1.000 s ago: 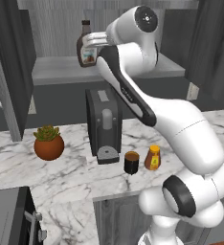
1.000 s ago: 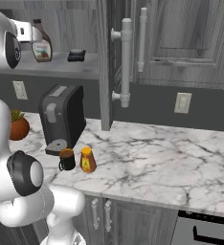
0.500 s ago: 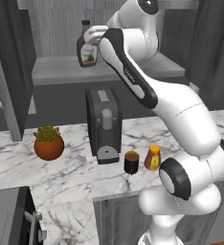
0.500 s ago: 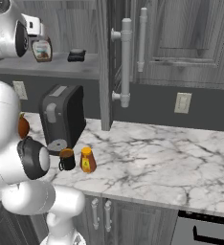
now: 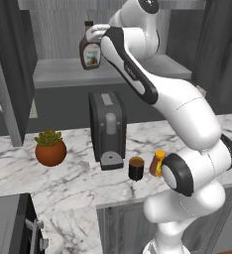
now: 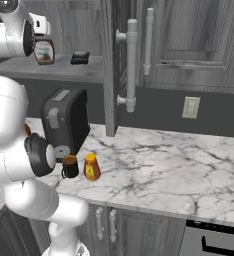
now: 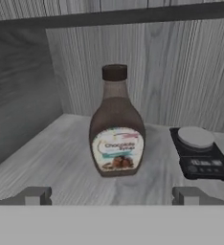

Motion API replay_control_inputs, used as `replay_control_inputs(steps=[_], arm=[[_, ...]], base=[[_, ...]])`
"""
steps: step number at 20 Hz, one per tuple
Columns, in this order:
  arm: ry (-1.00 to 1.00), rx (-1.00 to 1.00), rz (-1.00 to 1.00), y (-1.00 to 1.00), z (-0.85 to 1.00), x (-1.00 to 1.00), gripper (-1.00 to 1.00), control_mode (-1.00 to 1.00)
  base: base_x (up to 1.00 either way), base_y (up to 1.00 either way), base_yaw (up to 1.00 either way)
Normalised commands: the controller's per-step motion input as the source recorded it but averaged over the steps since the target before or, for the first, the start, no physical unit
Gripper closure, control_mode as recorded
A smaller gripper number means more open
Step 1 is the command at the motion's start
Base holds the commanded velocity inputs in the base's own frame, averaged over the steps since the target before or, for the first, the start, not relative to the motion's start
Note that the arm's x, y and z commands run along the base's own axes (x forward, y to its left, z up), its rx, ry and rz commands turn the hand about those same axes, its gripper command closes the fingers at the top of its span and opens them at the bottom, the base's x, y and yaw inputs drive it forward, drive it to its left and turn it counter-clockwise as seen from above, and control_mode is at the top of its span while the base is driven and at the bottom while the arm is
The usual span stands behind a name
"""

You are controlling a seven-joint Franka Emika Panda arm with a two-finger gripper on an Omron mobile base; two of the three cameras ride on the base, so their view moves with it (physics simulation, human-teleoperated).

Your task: Pick the syrup bottle and honey bottle from the cabinet and place them next to the mug.

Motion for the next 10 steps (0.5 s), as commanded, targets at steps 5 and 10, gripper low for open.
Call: replay_control_inputs(steps=[5, 10], arm=[[0.00, 0.00, 0.00, 0.05, 0.00, 0.25, -1.00, -1.00], [-0.01, 0.00, 0.00, 0.17, 0.00, 0.13, -1.00, -1.00]], base=[[0.00, 0.00, 0.00], [0.00, 0.00, 0.00]])
